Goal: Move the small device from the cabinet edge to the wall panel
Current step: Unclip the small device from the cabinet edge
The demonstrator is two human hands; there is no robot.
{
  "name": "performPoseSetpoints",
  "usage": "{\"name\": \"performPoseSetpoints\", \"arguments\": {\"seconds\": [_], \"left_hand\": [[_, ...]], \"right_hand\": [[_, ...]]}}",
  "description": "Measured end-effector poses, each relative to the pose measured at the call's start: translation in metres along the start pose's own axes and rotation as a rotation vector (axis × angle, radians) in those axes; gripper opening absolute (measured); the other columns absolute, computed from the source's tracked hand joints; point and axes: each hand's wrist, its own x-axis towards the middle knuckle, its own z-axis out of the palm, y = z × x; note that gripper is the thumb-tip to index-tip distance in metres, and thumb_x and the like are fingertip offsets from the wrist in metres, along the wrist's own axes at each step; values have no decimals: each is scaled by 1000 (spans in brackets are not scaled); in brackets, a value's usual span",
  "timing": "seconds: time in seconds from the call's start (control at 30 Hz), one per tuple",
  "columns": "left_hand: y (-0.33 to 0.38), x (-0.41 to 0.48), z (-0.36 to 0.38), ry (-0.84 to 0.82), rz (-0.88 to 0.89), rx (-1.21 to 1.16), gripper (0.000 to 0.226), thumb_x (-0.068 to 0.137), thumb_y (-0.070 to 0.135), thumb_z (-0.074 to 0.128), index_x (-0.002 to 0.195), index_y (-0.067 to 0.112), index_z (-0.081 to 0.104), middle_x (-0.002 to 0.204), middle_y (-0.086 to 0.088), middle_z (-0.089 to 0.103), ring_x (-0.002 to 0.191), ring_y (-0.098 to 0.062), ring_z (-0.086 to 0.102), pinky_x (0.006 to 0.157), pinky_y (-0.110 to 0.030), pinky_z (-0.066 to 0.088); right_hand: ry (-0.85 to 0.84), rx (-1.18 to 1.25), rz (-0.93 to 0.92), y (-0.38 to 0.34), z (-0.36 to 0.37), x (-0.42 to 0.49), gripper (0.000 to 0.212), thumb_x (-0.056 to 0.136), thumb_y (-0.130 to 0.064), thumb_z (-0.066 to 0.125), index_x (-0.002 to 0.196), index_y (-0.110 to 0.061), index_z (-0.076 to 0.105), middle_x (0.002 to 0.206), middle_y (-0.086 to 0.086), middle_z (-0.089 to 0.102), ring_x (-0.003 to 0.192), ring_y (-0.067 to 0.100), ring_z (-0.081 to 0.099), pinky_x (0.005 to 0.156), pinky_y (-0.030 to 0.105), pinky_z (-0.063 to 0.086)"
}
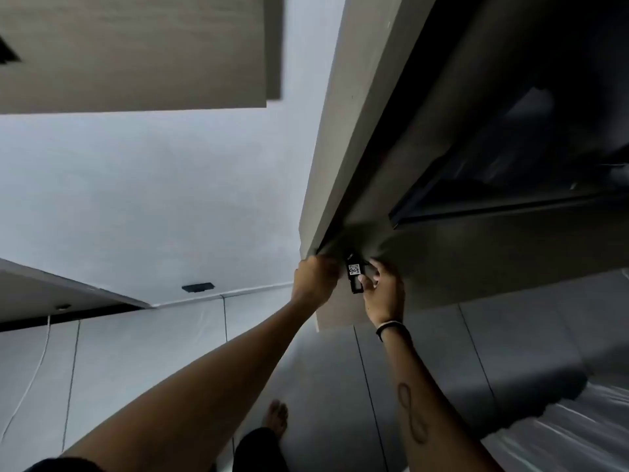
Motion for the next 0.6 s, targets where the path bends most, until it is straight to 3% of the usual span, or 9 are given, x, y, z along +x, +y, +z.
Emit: {"name": "performPoseSetpoints", "arguments": {"seconds": [0.1, 0.2, 0.37, 0.6], "left_hand": [[0, 16, 8, 31, -118, -113, 15, 95, 10, 75, 108, 8, 82, 111, -17, 82, 100, -38, 77, 90, -47, 65], [2, 23, 15, 54, -147, -153, 15, 94, 9, 77, 107, 4, 82, 109, -18, 82, 99, -37, 78, 89, -48, 66], [4, 29, 27, 84, -187, -191, 14, 97, 9, 74, 105, 1, 81, 105, -19, 82, 97, -38, 78, 87, -49, 66], [1, 27, 30, 98, -258, -342, 9, 96, 8, 76, 102, 5, 82, 102, -20, 82, 94, -39, 79, 89, -49, 66]], "right_hand": [[-57, -50, -6, 4, 2, 19, 51, 97, -15, 68, 146, -15, 55, 146, 13, 57, 128, 35, 61, 105, 53, 54], [-105, -80, -10, 7, 4, 33, 46, 100, -15, 65, 145, -14, 57, 146, 13, 57, 126, 35, 62, 104, 50, 55], [-85, -43, 17, 6, 15, 43, 26, 98, -13, 67, 123, -13, 72, 124, 13, 72, 108, 32, 71, 85, 32, 54], [-93, 229, 165, 9, 22, 43, 19, 91, -5, 74, 110, -1, 74, 105, 20, 76, 92, 23, 66, 83, 34, 51]]}}
